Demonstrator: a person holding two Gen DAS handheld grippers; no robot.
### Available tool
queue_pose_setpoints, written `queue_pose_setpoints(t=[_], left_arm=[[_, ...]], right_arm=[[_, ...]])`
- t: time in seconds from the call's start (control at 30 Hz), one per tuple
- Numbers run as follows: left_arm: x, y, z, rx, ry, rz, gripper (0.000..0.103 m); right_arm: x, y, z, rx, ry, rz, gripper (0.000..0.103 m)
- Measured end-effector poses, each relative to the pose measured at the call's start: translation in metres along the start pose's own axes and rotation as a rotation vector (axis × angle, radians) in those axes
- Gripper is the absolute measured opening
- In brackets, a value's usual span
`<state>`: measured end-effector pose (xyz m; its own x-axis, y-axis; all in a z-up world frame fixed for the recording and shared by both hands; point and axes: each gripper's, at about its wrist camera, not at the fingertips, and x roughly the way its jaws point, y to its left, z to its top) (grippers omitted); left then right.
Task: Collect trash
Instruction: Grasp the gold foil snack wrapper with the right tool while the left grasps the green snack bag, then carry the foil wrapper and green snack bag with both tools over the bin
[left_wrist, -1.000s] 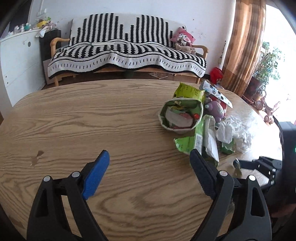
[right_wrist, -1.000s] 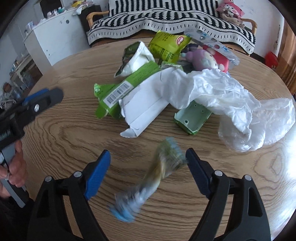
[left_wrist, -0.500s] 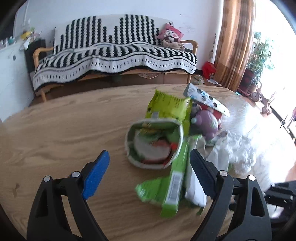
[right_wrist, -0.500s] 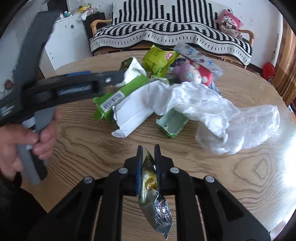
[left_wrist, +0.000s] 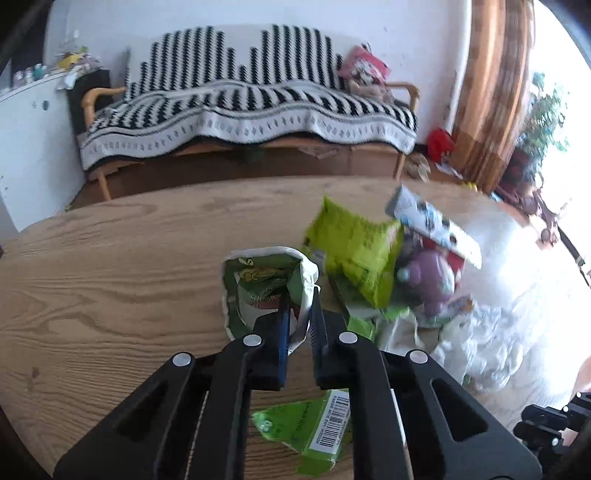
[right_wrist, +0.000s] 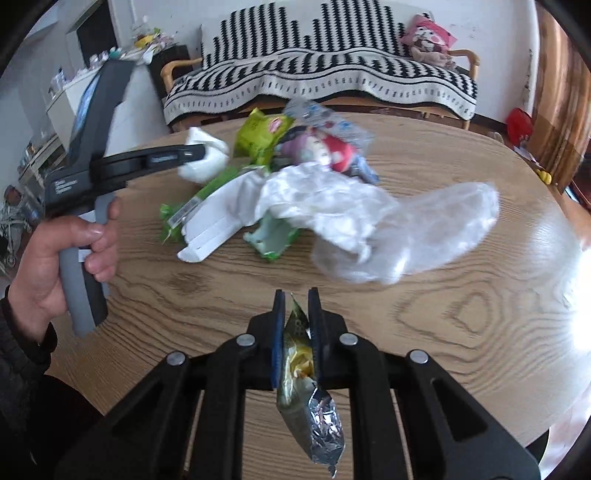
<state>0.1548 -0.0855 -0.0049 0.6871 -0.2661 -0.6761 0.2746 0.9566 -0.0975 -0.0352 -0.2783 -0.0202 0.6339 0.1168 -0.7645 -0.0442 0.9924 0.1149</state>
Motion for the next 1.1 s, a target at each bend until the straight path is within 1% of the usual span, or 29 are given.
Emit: queue_pose_setpoints(t=[0.1, 0.2, 0.3, 0.37, 0.47, 0.5, 0.57, 0.6, 0.67, 0.7, 0.77, 0.83, 0.93, 1.07, 1.1], left_arm=[[-0.018, 0.004, 0.007, -0.030, -0.049, 0.026, 0.009], [-0.034, 0.000, 0.010, -0.058, -0.073, 0.020, 0.009], [-0.051, -0.027, 0.010, -0.028, -0.089, -0.017, 0.009], [-0.061, -0.051, 0.008, 0.014, -0.090, -0.056, 0.009], [-0.076, -0.100, -0.002, 0.095, -0.089, -0.137, 0.009], [-0.082, -0.122, -0.007, 0.126, -0.084, -0.176, 0.009], [-0.089, -0.156, -0.017, 0.169, -0.070, -0.244, 0.009], [-0.095, -0.184, -0.025, 0.206, -0.059, -0.293, 0.009], [-0.101, -0.219, -0.040, 0.256, -0.043, -0.351, 0.009], [-0.105, -0.244, -0.051, 0.293, -0.029, -0.392, 0.009], [-0.111, -0.293, -0.076, 0.373, 0.001, -0.468, 0.009], [-0.116, -0.333, -0.098, 0.441, 0.029, -0.523, 0.009], [-0.120, -0.388, -0.135, 0.522, 0.090, -0.621, 0.009], [-0.122, -0.440, -0.177, 0.612, 0.140, -0.696, 0.009], [-0.120, -0.448, -0.183, 0.623, 0.154, -0.709, 0.009]], right_arm=[[-0.015, -0.018, -0.005, 0.029, -0.022, -0.016, 0.013], [-0.036, -0.046, -0.013, 0.073, -0.046, -0.046, 0.013], [-0.054, -0.077, -0.023, 0.122, -0.064, -0.084, 0.013], [-0.069, -0.107, -0.032, 0.172, -0.080, -0.123, 0.013], [-0.095, -0.155, -0.054, 0.256, -0.098, -0.187, 0.013], [-0.102, -0.172, -0.061, 0.285, -0.104, -0.208, 0.013], [-0.124, -0.213, -0.085, 0.365, -0.118, -0.263, 0.013], [-0.132, -0.229, -0.095, 0.396, -0.122, -0.284, 0.013], [-0.153, -0.270, -0.125, 0.481, -0.127, -0.340, 0.013], [-0.158, -0.283, -0.136, 0.511, -0.125, -0.358, 0.013], [-0.170, -0.314, -0.164, 0.585, -0.109, -0.390, 0.013], [-0.178, -0.341, -0.190, 0.649, -0.086, -0.415, 0.013], [-0.181, -0.372, -0.226, 0.728, -0.035, -0.437, 0.013], [-0.178, -0.397, -0.258, 0.800, 0.016, -0.441, 0.013], [-0.178, -0.401, -0.262, 0.811, 0.022, -0.439, 0.013]])
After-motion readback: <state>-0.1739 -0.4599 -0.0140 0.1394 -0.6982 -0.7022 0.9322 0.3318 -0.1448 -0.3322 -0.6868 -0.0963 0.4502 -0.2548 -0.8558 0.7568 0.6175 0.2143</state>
